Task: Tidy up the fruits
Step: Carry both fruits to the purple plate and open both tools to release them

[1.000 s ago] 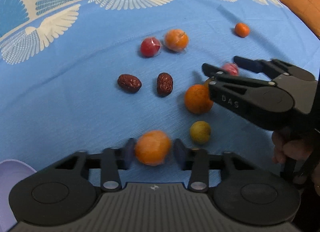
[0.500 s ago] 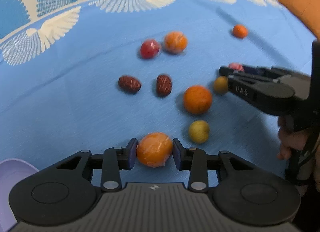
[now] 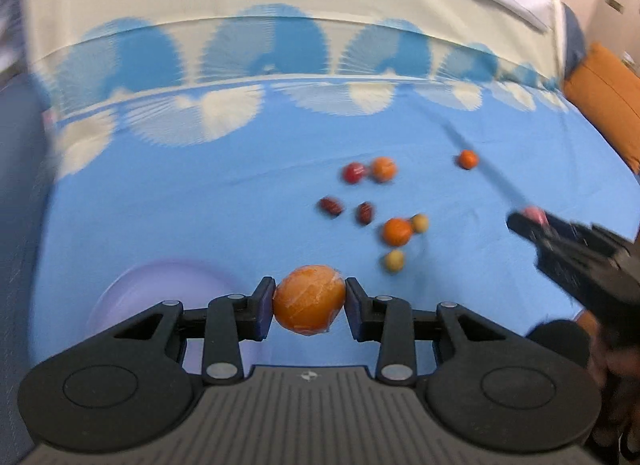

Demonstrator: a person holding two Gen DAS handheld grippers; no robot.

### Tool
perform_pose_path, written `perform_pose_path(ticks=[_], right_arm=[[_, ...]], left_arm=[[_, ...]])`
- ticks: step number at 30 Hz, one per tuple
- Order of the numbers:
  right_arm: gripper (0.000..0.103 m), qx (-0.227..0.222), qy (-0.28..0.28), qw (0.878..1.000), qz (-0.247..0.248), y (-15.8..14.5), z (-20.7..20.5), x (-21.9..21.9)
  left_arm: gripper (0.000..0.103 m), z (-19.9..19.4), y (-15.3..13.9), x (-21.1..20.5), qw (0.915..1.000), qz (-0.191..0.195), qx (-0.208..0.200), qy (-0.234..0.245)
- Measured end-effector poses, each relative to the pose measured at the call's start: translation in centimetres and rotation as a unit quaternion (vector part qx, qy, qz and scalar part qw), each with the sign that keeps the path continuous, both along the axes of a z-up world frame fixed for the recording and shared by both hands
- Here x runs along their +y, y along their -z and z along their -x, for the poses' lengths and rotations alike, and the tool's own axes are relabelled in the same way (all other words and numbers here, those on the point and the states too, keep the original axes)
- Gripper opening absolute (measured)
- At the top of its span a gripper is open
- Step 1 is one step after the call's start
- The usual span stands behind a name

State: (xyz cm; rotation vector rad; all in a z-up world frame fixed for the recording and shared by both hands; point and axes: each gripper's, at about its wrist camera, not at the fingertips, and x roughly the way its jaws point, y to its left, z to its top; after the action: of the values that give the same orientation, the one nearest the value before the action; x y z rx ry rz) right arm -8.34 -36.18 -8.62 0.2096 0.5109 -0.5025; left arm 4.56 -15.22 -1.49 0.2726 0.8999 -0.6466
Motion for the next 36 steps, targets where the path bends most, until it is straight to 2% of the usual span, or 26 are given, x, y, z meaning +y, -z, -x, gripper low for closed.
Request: perform_pose_path(ticks=[4, 9, 11, 14, 18, 26, 36], right_arm=[[0.033, 0.008, -0.082, 0.996, -0.031, -2.4, 2.4, 6.2], [0.033, 0.023, -0.176, 0.981, -0.078, -3.6, 4.1, 13.5], [0.033, 0.032, -0.209, 0.974, -0.074, -3.8, 4.6, 16.0], [0.033, 0.040, -0.241, 0.969, -0.040, -4.6, 4.7, 18.9], [0.033, 0.046, -0.250, 0.967, -0.014, -5.5, 4.7, 20.2], [0.033, 0.065, -0.247, 0.967, -0.001, -5.4, 4.5, 20.3], [0.033, 0.084, -0.253, 0.964, -0.004, -3.8, 0.1, 19.9]], left_arm=[[0.041, 2.7, -1.3, 6.1, 0.9980, -0.013, 0.001, -0.062], [0.041, 5.1, -1.5, 12.7, 0.9924, -0.023, -0.004, -0.121], [0.040, 6.0, -1.6, 14.8, 0.9905, -0.016, -0.003, -0.136], [0.041, 7.1, -1.6, 16.6, 0.9891, -0.010, -0.009, -0.147], [0.041, 7.6, -1.9, 17.6, 0.9886, 0.002, -0.018, -0.150], [0.041, 7.0, -1.8, 17.3, 0.9894, 0.019, -0.009, -0.144], [0.041, 1.7, 0.7, 15.5, 0.9883, 0.015, 0.015, -0.151]])
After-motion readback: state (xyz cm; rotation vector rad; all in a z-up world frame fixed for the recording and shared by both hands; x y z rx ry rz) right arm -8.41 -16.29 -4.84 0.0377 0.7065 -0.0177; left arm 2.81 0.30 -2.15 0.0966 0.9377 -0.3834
